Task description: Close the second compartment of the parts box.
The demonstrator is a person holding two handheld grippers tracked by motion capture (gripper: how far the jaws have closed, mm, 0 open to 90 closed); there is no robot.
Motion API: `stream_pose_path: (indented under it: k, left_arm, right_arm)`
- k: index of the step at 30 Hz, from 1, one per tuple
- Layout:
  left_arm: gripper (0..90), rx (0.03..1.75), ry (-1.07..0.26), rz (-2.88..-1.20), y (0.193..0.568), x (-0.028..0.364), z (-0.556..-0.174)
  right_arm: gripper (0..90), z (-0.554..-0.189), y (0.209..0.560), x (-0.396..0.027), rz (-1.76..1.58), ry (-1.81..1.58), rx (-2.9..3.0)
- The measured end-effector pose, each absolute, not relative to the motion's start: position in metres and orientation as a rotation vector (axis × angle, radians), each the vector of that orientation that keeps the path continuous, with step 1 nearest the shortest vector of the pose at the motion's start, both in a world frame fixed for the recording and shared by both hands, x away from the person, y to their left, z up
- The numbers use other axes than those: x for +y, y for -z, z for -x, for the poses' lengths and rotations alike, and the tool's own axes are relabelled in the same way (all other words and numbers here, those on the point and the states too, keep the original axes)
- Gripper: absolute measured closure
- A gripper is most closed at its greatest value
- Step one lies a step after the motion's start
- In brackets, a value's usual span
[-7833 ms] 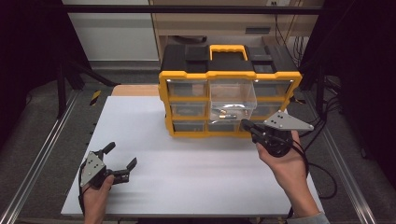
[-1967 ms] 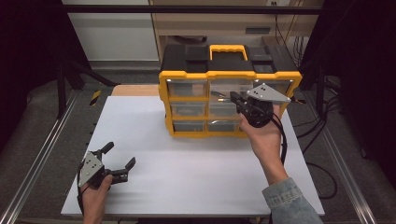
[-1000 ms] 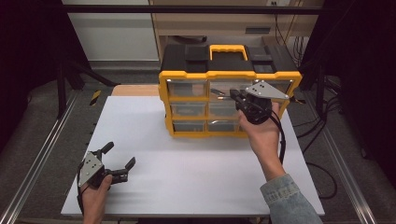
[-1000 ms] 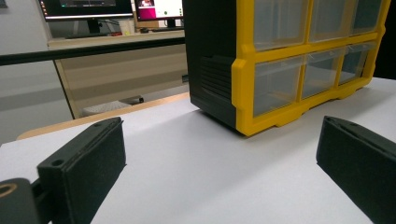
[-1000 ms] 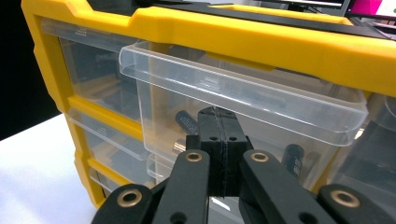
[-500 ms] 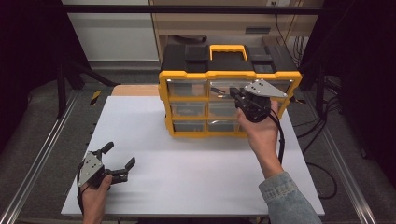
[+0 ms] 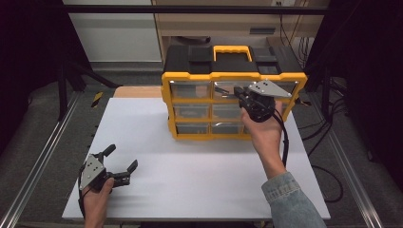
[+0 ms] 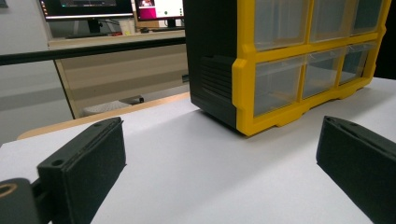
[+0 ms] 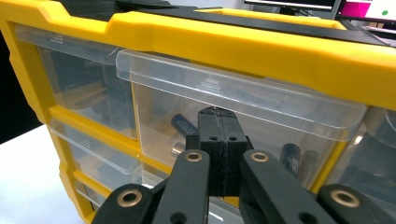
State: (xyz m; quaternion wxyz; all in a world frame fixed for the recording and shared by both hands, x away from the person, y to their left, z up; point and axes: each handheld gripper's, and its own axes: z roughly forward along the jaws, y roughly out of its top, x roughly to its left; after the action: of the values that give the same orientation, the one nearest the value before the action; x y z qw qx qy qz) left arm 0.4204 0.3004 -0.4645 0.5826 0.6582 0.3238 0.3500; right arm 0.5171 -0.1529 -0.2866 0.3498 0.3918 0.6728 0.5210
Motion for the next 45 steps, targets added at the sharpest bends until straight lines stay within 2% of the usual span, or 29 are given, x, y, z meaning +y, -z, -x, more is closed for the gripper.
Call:
stream_pose_path:
  k: [45]
  left_arm:
    - [1.1, 0.756, -0.818, -1.539, 0.4645, 0.3005, -0.4207]
  right_arm:
    - [90.0, -0.5183, 0.2898, -0.1577, -1.009, -1.345, 1.738]
